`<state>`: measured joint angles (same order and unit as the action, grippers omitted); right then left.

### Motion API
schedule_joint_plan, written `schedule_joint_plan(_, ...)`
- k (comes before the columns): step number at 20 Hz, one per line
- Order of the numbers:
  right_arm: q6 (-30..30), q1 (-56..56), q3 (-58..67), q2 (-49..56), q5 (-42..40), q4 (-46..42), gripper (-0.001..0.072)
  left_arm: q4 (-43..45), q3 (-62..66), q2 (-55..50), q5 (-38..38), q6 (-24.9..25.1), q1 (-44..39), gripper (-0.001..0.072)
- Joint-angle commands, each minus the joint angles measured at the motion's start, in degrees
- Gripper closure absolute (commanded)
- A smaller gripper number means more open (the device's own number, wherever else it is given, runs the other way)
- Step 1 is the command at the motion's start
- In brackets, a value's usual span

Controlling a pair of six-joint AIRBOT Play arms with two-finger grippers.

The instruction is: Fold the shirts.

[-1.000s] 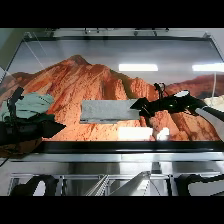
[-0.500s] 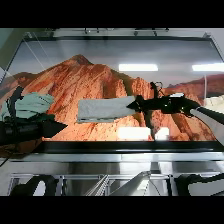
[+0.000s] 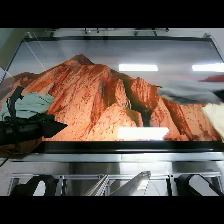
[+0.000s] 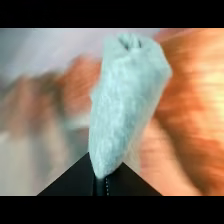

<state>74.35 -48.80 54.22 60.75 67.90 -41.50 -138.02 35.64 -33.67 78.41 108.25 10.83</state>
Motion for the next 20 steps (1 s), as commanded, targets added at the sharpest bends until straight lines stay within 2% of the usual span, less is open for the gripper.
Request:
schedule_joint_plan(1, 16.41, -20.61, -0.37, -7.87, 1.53, -31.10, 0.0696, 0.07, -0.02, 0.02, -0.33, 1.14, 0.02, 0.0695)
schedule_joint_plan(2, 19.17, -21.51, -1.44, -6.58, 0.96, -35.82, 0.0697, 0.02, -0.02, -0.28, -0.39, 1.44, 0.02, 0.0695)
schedule_joint_plan(4, 19.02, -21.84, -3.04, -1.97, 0.94, -44.48, 0.0696, 0.04, -0.02, -1.25, 1.33, 1.44, 0.02, 0.0695)
schedule_joint_plan(8, 16.98, -21.81, -2.99, 4.15, 0.94, -45.24, 0.0684, -0.02, -0.02, -5.14, 2.75, 1.42, 0.02, 0.0694)
schedule_joint_plan(9, 16.98, -21.81, -2.99, 4.28, 0.94, -44.59, 0.0501, -0.22, 0.00, -6.10, 2.73, 1.42, 0.02, 0.0695)
schedule_joint_plan(10, 16.96, -21.81, -2.75, 4.24, 1.66, -43.71, 0.0083, -0.76, 0.00, -7.02, 2.73, 1.44, 0.02, 0.0695)
schedule_joint_plan(11, 16.50, -21.79, -2.16, 4.22, 3.17, -42.18, 0.0030, -2.12, 0.00, -7.91, 2.75, 1.66, 0.00, 0.0695)
schedule_joint_plan(12, 16.50, -21.79, -1.53, 4.04, 4.92, -40.17, 0.0030, -3.28, 0.00, -8.46, 2.84, 2.89, 0.02, 0.0695)
schedule_joint_plan(14, 16.50, -21.70, -0.68, 2.93, 9.03, -33.79, 0.0032, -4.74, 0.00, -8.09, 2.95, 5.33, 0.02, 0.0695)
schedule_joint_plan(15, 16.50, -21.14, -0.70, 1.95, 11.28, -29.75, 0.0206, -4.52, 0.00, -7.15, 2.62, 5.38, 0.02, 0.0695)
schedule_joint_plan(16, 15.91, -19.76, -0.70, 0.90, 13.22, -26.21, 0.0696, -4.55, 0.00, -5.86, 2.54, 5.75, 0.02, 0.0695)
schedule_joint_plan(20, 11.76, -8.39, -0.85, -7.69, 14.01, -12.00, 0.0697, -4.44, 0.00, 0.46, 2.58, 5.95, 0.00, 0.0695)
